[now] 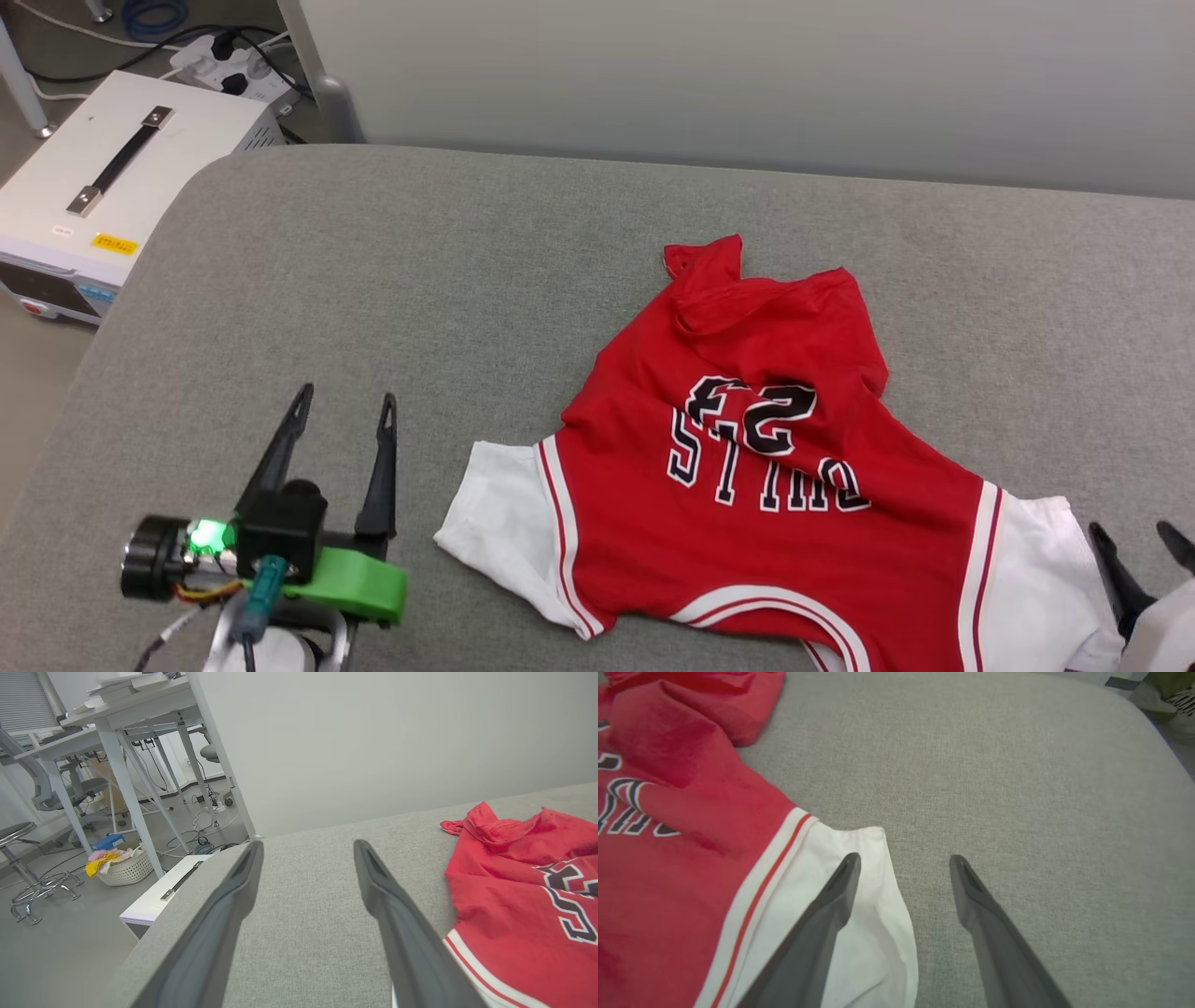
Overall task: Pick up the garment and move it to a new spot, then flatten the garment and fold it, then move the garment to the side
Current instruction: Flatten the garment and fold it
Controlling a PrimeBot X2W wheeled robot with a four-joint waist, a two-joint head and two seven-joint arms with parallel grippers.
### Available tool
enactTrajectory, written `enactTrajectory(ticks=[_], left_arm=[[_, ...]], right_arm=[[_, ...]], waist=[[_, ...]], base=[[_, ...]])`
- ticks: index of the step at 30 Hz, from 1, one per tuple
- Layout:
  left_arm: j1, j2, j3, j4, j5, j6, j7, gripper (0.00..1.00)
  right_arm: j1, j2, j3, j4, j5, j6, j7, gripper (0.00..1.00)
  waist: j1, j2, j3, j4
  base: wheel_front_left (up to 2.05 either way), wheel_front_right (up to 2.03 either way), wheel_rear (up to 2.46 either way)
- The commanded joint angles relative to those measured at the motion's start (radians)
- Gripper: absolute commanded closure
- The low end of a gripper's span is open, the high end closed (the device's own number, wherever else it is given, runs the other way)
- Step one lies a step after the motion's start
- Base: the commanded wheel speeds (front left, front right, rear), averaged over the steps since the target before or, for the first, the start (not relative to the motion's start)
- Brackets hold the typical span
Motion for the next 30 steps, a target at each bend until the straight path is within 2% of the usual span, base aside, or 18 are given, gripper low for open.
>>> enactTrajectory(ticks=[1,4,6,8,10,14,17,20,26,30], left_arm=[[-0.053,0.023,0.003,0.005,-0.014,-0.031,0.001,0.0],[-0.128,0.065,-0.01,0.033,-0.029,-0.107,0.011,0.0],[-0.188,0.088,-0.024,0.047,-0.047,-0.158,0.053,0.0],[-0.251,0.111,-0.046,0.061,-0.078,-0.197,0.117,0.0],[-0.304,0.129,-0.087,0.063,-0.118,-0.217,0.21,0.0],[-0.395,0.176,-0.203,0.072,-0.277,-0.228,0.446,0.0],[-0.451,0.249,-0.33,0.052,-0.43,-0.228,0.627,0.0],[-0.483,0.315,-0.443,0.019,-0.569,-0.228,0.765,0.0],[-0.515,0.429,-0.638,-0.039,-0.735,-0.229,0.933,0.0],[-0.53,0.471,-0.721,-0.035,-0.787,-0.229,0.957,0.0]], right_arm=[[-0.019,0.018,-0.015,-0.03,-0.028,-0.001,-0.026,0.0],[-0.025,0.05,-0.032,-0.093,-0.072,-0.001,-0.054,0.0],[-0.028,0.068,-0.034,-0.133,-0.099,-0.001,-0.057,0.0],[-0.033,0.086,-0.035,-0.172,-0.122,-0.001,-0.05,0.0],[-0.036,0.103,-0.032,-0.203,-0.137,-0.001,-0.037,0.0],[-0.043,0.119,-0.025,-0.243,-0.156,-0.001,-0.015,0.0],[-0.052,0.125,-0.016,-0.263,-0.163,-0.001,-0.005,0.0],[-0.058,0.13,-0.015,-0.273,-0.166,-0.001,-0.001,0.0],[-0.066,0.136,-0.021,-0.28,-0.17,-0.001,0.0,0.0],[-0.082,0.137,-0.017,-0.283,-0.17,-0.001,0.001,0.0]], waist=[[0.0,-0.0001,-0.002,-0.004],[0.0,-0.0001,0.002,-0.011],[0.0,-0.0001,0.007,-0.016],[0.0,-0.0001,0.016,-0.023],[0.0,-0.0001,0.023,-0.027],[0.0,-0.0001,0.043,-0.04],[0.0,-0.0001,0.057,-0.054],[0.0,-0.0001,0.067,-0.065],[0.0,-0.0001,0.092,-0.078],[0.0,-0.0001,0.114,-0.088]], base=[[0.0,0.0,0.0],[0.0,0.0,0.0],[0.0,0.0,0.0],[0.0,0.0,0.0],[0.0,0.0,0.0],[0.0,0.0,0.0],[0.0,0.0,0.0],[0.0,0.0,0.0],[0.0,0.0,0.0],[0.0,0.0,0.0]])
